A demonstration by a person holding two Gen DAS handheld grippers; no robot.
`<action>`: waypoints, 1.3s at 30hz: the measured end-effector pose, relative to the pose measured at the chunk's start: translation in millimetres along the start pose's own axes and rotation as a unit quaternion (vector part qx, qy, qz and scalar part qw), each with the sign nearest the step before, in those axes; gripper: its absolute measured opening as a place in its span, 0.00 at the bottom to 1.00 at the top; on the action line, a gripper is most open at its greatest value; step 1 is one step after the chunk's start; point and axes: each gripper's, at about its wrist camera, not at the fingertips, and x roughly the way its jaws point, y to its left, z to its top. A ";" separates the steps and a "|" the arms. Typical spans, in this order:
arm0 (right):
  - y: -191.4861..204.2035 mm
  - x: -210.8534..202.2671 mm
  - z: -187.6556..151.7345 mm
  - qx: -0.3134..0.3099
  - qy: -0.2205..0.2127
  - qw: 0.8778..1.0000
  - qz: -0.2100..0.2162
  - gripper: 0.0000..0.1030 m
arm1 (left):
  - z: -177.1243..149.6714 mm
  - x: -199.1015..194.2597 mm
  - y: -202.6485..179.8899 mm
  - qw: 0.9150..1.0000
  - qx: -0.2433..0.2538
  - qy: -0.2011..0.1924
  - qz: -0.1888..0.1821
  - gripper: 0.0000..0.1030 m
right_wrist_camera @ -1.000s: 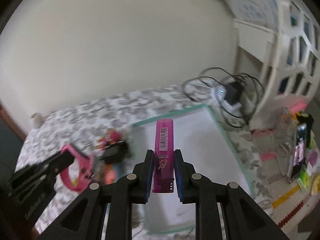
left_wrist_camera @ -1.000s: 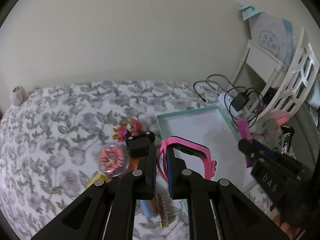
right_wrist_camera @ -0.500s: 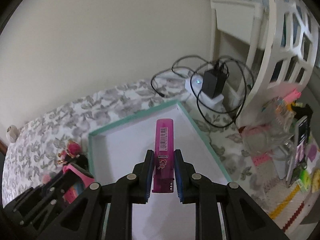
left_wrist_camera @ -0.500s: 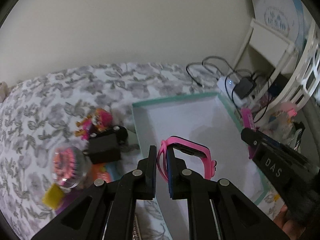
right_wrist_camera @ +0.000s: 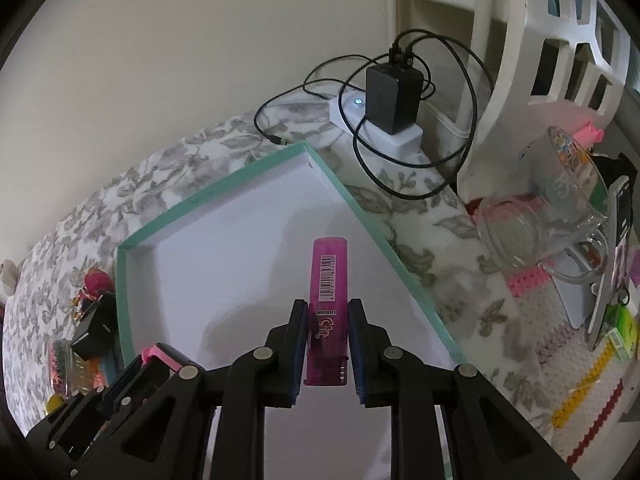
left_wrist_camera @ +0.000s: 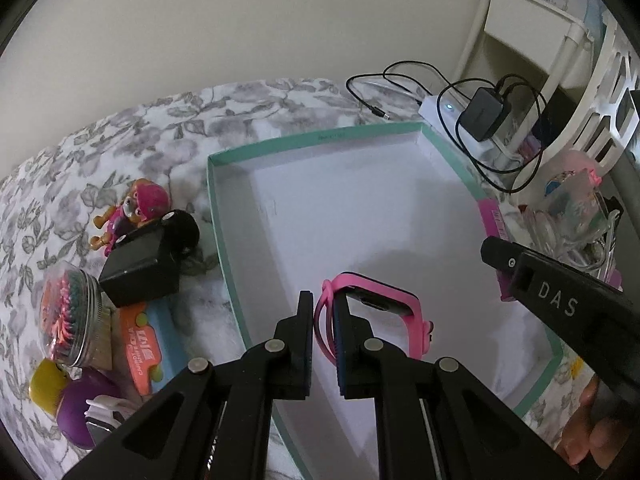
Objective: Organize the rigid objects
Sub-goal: 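Lower both items into the teal box and open both tools, then withdraw both tools from the box back toward the item pile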
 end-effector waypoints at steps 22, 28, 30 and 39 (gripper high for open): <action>7.7 14.7 -5.5 -0.017 0.040 0.999 -0.011 0.22 | -14.0 24.4 -0.1 0.999 0.008 0.042 0.012 0.10; 11.0 -6.7 1.7 -0.025 0.017 0.999 -0.011 0.22 | -4.9 5.9 0.3 1.000 0.005 0.029 0.002 0.31; 12.3 -14.8 4.4 -0.025 0.008 1.000 -0.005 0.22 | -0.7 -3.4 -0.1 1.000 0.007 0.018 0.001 0.34; 19.9 -37.9 10.4 -0.033 -0.016 0.999 0.003 0.29 | 15.4 -37.7 31.4 0.998 -0.043 -0.025 0.045 0.65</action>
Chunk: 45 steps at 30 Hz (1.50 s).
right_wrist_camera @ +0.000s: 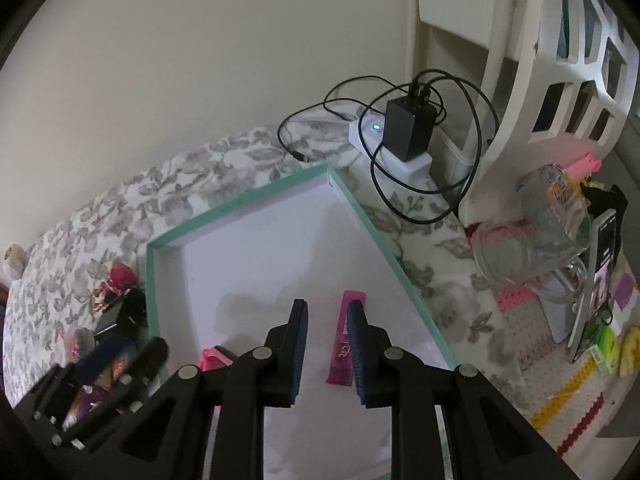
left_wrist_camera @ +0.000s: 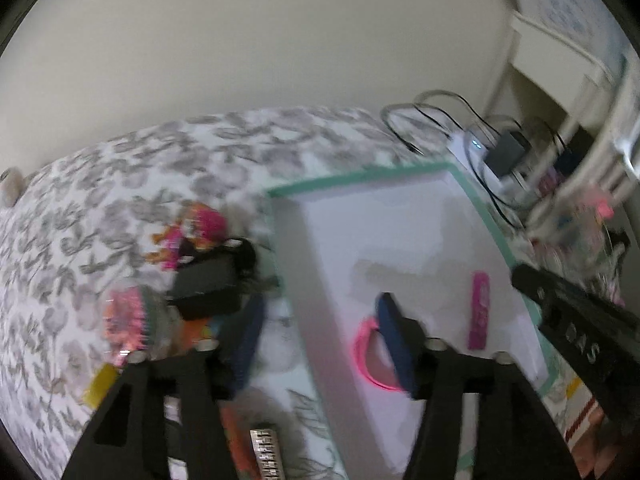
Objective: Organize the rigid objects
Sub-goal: 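Withdraw both tools from the box back toward the item pile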
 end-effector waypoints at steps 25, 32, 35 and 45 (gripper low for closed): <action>37.8 -3.2 -16.7 -0.042 -0.003 0.999 0.030 1.00 | -5.6 -23.5 91.2 0.990 -0.128 0.009 0.063 1.00; 67.8 -23.4 -28.9 -0.078 0.002 0.996 0.040 1.00 | -20.7 -54.6 119.6 0.984 -0.160 -0.002 0.079 1.00; 83.8 -28.4 -38.6 -0.093 0.010 0.995 0.043 1.00 | -31.4 -63.7 134.1 0.981 -0.172 0.000 0.091 1.00; 126.1 -27.7 -85.7 -0.119 0.054 0.989 0.065 1.00 | -79.3 -76.4 178.3 0.970 -0.215 0.026 0.108 1.00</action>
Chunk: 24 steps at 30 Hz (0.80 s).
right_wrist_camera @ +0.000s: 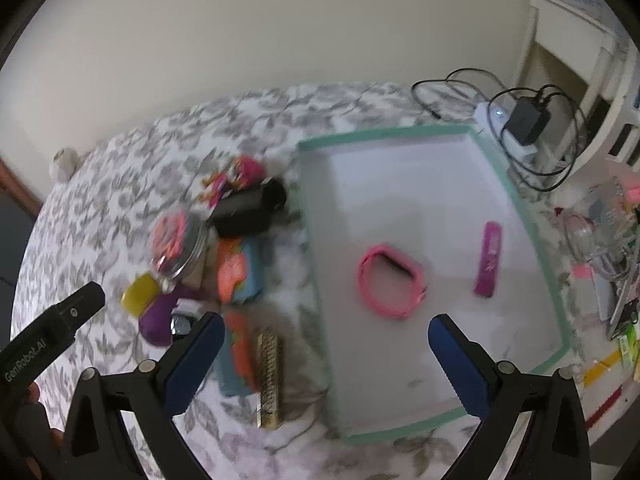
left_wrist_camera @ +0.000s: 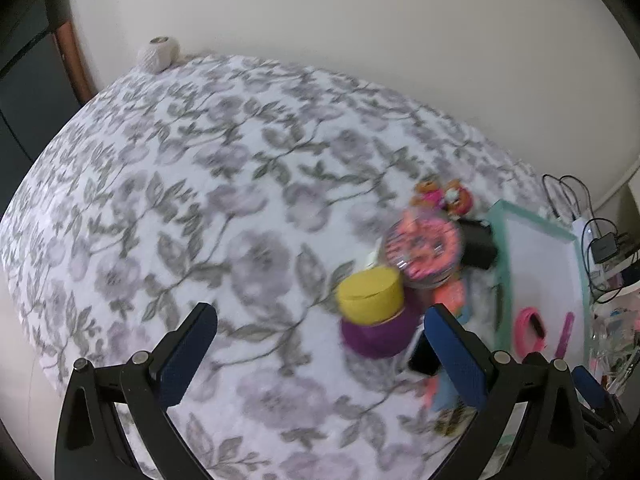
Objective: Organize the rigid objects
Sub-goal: 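Withdraw both tools from the box back toward the item pile, then grasp the blue-and-orange phone case with the left tool while the right tool grasps the gold patterned box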
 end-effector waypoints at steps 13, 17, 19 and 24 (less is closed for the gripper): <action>12.9 22.3 -17.2 -0.016 0.043 0.999 -0.003 0.80 | -9.6 16.5 10.0 0.997 -0.024 0.057 -0.046 1.00; 12.2 26.5 -18.4 -0.017 0.053 0.998 0.003 0.67 | -13.7 23.9 -1.8 0.996 -0.013 0.072 -0.054 1.00; 12.6 29.6 -19.8 -0.018 0.060 0.998 0.006 0.64 | -15.5 27.1 -5.7 0.995 -0.007 0.079 -0.055 1.00; 18.4 31.7 -21.0 -0.030 0.068 0.997 0.011 0.54 | -20.0 30.5 -16.7 0.993 0.001 0.094 -0.075 0.99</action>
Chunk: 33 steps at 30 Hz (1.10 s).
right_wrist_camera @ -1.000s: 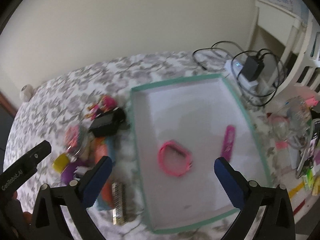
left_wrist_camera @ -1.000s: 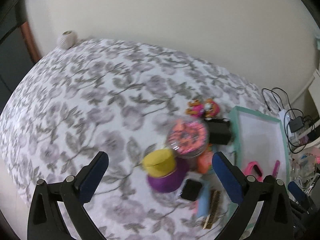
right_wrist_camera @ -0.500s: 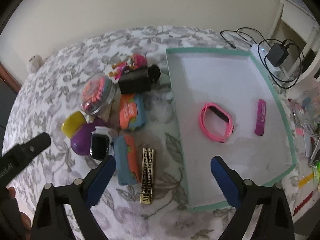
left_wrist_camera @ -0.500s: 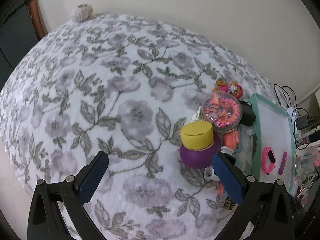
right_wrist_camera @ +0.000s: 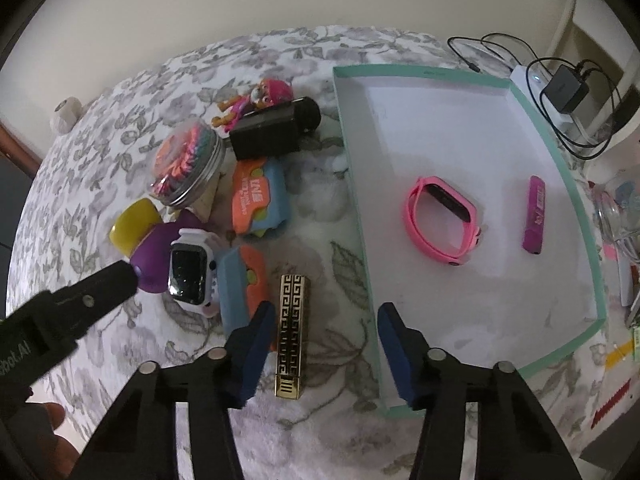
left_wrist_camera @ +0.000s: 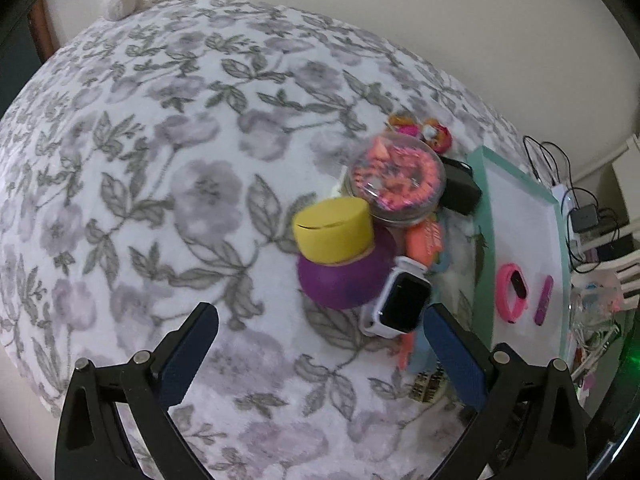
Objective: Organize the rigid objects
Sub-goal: 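Grasp the blue-and-orange phone case with the left tool while the right tool grasps the gold patterned box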
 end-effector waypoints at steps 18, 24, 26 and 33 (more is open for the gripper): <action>14.4 12.6 -7.1 -0.039 0.027 0.999 0.010 0.33 | -4.1 13.4 -16.0 1.000 0.015 0.017 -0.014 0.87; 13.4 21.8 -10.8 -0.040 0.040 0.998 0.014 0.33 | -5.7 20.9 -23.2 0.999 0.020 0.033 -0.024 0.80; 12.4 21.5 -11.4 -0.041 0.040 0.998 0.015 0.33 | -6.0 22.1 -25.3 0.999 0.021 0.035 -0.027 0.79; 8.3 17.3 -12.6 -0.060 0.045 0.997 -0.003 0.28 | -8.2 25.5 -31.3 0.998 0.026 0.043 -0.035 0.69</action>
